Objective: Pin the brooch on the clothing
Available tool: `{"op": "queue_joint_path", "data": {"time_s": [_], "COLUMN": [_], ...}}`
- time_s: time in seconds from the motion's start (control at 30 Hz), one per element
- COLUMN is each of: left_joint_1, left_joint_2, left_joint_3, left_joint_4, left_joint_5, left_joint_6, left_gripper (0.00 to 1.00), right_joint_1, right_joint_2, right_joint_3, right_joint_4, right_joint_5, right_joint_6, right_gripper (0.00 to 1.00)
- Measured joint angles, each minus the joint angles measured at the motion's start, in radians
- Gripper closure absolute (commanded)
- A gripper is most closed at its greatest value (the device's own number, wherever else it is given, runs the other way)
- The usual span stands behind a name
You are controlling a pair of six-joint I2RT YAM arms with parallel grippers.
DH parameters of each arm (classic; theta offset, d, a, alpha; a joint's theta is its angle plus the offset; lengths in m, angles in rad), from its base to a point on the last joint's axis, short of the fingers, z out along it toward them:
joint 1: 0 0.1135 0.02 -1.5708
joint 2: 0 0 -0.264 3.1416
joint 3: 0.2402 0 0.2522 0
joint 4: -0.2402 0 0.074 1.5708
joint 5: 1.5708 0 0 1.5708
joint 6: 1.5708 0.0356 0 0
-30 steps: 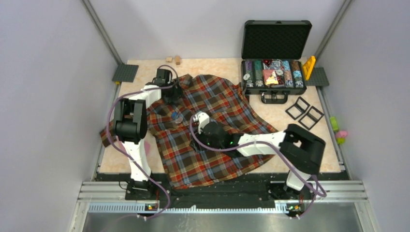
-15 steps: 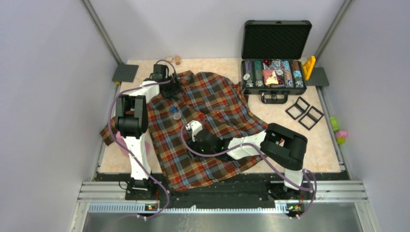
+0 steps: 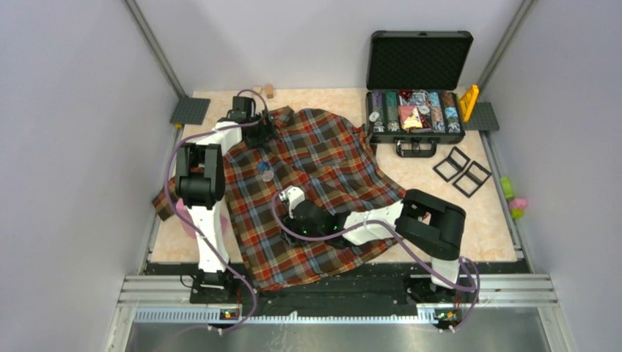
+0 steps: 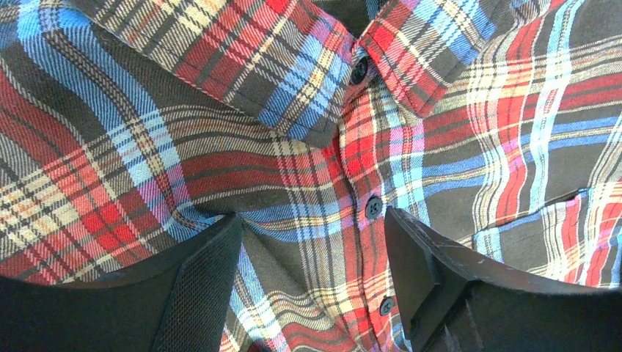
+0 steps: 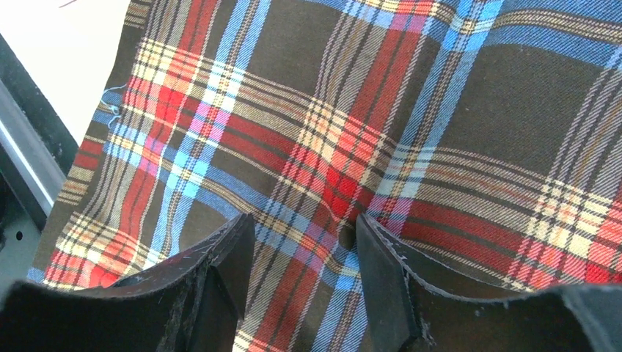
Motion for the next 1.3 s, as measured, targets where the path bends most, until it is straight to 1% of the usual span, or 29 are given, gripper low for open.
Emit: {"op": "queue_joint_path", "data": {"time_s": [0.07, 0.13, 0.23, 0.27, 0.3, 0.33, 0.37, 0.43, 0.57, 0.63, 0.8, 0.9, 1.0, 1.13, 1.23, 1.3], "left_joint_1": [0.001, 0.002, -0.002, -0.006, -0.01, -0.013, -0.018, -0.028, -0.045, -0.048, -0.047, -0.047, -0.047, -0.047, -0.046, -0.046], "left_joint_2": [0.0, -0.001, -0.01, -0.016, -0.026, -0.039, -0.06, -0.114, -0.289, -0.405, -0.705, -0.833, -0.953, -1.064, -1.141, -1.186], "left_joint_3": [0.0, 0.001, 0.0, -0.002, -0.008, -0.015, -0.028, -0.058, -0.167, -0.249, -0.464, -0.555, -0.641, -0.666, -0.664, -0.652], "left_joint_4": [0.0, 0.0, -0.008, -0.014, -0.019, -0.022, -0.024, -0.026, -0.002, 0.038, 0.148, 0.181, 0.175, 0.101, 0.033, -0.021], "left_joint_5": [0.006, 0.018, 0.034, 0.034, 0.032, 0.031, 0.027, 0.021, -0.011, -0.029, -0.096, -0.155, -0.229, -0.306, -0.34, -0.351], "left_joint_6": [0.007, 0.016, 0.041, 0.053, 0.063, 0.072, 0.082, 0.092, 0.094, 0.094, 0.094, 0.095, 0.093, 0.089, 0.087, 0.095], "left_gripper": [0.21, 0.17, 0.13, 0.12, 0.12, 0.11, 0.08, 0.07, 0.07, 0.06, 0.06, 0.05, 0.04, 0.04, 0.04, 0.05], "right_joint_1": [0.003, 0.006, 0.012, 0.013, 0.013, 0.013, 0.012, 0.0, -0.077, -0.151, -0.375, -0.523, -0.664, -0.828, -0.898, -0.922], "right_joint_2": [0.0, -0.004, -0.034, -0.052, -0.075, -0.095, -0.121, -0.167, -0.268, -0.314, -0.422, -0.461, -0.504, -0.599, -0.692, -0.766], "right_joint_3": [0.019, 0.043, 0.076, 0.085, 0.093, 0.101, 0.11, 0.121, 0.121, 0.102, -0.003, -0.066, -0.12, -0.166, -0.169, -0.169], "right_joint_4": [-0.034, -0.072, -0.134, -0.154, -0.179, -0.2, -0.223, -0.262, -0.332, -0.341, -0.36, -0.388, -0.42, -0.478, -0.518, -0.541], "right_joint_5": [0.006, 0.012, 0.023, 0.033, 0.047, 0.058, 0.072, 0.084, 0.073, 0.051, -0.018, -0.074, -0.105, -0.126, -0.121, -0.094], "right_joint_6": [-0.003, -0.013, -0.036, -0.046, -0.055, -0.064, -0.074, -0.082, -0.076, -0.068, -0.049, -0.04, -0.033, -0.032, -0.038, -0.046], "right_gripper": [0.41, 0.33, 0.13, 0.08, 0.06, 0.05, 0.05, 0.05, 0.04, 0.03, 0.03, 0.02, 0.02, 0.02, 0.01, 0.01]}}
